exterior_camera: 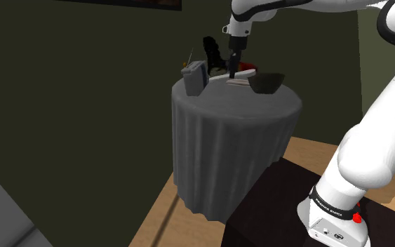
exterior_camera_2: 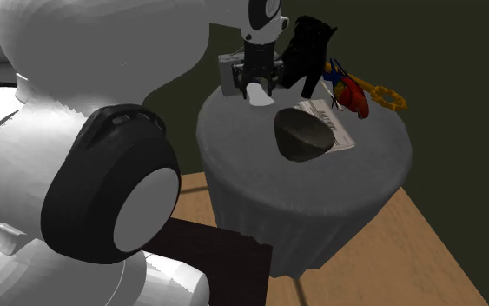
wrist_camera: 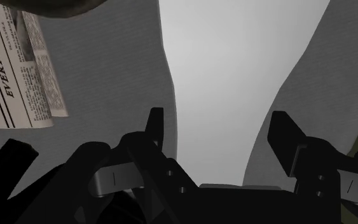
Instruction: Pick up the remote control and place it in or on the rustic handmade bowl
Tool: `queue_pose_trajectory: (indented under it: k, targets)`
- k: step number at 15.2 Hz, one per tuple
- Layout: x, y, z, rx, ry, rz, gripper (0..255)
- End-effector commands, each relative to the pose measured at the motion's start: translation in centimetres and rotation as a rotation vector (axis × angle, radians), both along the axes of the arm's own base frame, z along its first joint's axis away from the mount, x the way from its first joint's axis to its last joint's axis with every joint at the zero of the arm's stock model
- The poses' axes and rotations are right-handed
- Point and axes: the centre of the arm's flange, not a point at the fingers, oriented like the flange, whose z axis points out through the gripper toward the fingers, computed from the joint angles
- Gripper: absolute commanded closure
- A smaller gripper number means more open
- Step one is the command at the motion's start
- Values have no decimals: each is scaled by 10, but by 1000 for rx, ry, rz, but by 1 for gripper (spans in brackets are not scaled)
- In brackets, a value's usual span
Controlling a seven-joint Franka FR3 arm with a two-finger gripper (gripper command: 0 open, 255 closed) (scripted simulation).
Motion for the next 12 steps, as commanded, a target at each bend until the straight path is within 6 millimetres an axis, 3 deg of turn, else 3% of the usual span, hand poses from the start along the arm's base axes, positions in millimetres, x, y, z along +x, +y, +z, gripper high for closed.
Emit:
queue_pose_trajectory:
  k: [1,12]
  targets:
    - [-1,0,11,0,-2,0,255]
    - [-1,0,70,0,-2,0,255]
